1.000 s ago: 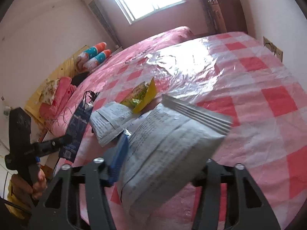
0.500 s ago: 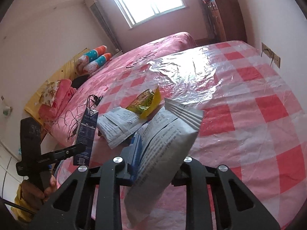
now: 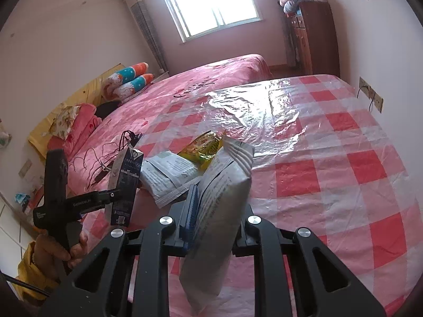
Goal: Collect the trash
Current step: 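Carry the carton and printed bag toward the orange bucket with both grippers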
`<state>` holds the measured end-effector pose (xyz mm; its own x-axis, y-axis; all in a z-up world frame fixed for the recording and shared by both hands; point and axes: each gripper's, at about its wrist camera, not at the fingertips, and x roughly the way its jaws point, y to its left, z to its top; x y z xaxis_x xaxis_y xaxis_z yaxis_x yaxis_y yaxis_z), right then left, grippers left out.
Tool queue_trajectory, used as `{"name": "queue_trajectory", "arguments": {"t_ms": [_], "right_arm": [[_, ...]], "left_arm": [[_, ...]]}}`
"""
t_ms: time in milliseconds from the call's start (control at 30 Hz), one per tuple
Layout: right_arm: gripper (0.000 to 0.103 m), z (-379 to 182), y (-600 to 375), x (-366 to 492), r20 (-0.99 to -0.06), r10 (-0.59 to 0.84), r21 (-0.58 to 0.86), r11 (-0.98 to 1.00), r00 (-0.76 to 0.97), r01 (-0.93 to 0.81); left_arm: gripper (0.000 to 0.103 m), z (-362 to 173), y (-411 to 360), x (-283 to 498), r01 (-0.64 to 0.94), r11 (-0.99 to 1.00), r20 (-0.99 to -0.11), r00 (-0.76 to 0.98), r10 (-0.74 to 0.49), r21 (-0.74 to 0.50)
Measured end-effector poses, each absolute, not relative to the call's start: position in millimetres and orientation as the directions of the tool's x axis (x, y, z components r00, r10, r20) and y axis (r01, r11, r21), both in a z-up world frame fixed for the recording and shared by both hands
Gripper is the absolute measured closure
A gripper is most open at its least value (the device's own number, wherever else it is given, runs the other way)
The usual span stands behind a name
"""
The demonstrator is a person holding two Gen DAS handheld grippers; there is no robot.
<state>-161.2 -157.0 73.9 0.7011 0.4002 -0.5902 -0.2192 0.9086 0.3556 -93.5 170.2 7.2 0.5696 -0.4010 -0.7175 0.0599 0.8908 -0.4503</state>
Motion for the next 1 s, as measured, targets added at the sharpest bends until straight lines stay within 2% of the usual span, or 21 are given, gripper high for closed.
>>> {"name": "queue_trajectory", "arguments": {"t_ms": [500, 1000], "right_arm": [[0.082, 93, -130, -164, -0.576, 0.414, 0.318, 0.908, 0.705, -0.273], [0.082, 115, -61, -155, -0.557, 0.545, 0.323, 0.837, 0.627, -0.442]], "left_arm": [[0.033, 18, 194, -114, 0.033, 0.872, -0.677, 0.617, -0.401, -0.488], [0.033, 32, 231, -147, 0.005, 0.863, -0.638, 0.671, -0.378, -0.505]]}}
